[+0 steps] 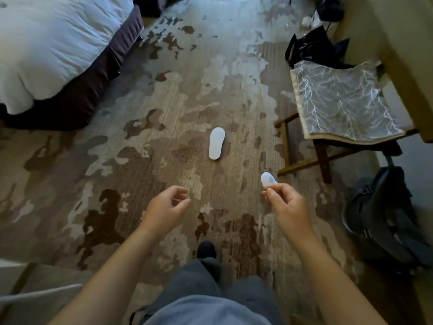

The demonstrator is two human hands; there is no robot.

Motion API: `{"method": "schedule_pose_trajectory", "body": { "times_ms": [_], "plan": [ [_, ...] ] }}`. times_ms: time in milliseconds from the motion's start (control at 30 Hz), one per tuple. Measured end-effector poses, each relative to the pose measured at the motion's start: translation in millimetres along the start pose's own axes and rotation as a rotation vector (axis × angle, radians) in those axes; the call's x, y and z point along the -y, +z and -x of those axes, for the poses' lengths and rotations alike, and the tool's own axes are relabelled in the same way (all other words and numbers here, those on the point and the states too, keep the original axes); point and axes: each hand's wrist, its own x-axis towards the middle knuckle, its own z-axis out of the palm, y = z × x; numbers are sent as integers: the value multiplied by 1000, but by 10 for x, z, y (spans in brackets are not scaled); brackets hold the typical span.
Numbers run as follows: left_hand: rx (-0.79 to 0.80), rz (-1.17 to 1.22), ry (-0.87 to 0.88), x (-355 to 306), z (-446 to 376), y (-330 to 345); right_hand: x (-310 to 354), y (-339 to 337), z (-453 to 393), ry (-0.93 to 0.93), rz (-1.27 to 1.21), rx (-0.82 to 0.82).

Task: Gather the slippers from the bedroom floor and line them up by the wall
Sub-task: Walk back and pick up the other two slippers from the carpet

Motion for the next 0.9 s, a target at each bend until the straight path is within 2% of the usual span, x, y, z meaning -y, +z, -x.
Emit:
{"method": "schedule_pose_trajectory", "body": {
  "times_ms": [233, 467, 700, 900],
  "plan": [
    [72, -40, 66, -646, -1729, -9, -124, -64, -1255, 216, 31, -82],
    [121, -99, -43, -480, -3371, 405, -502, 150, -2974, 281, 79, -56],
    [233, -182, -217, 210, -4663, 925, -1063, 674, -4309, 303, 90, 24],
    [305, -241, -305, 1550, -5773, 1862, -2522, 1424, -5214, 321, 136, 31]
  ]
}}
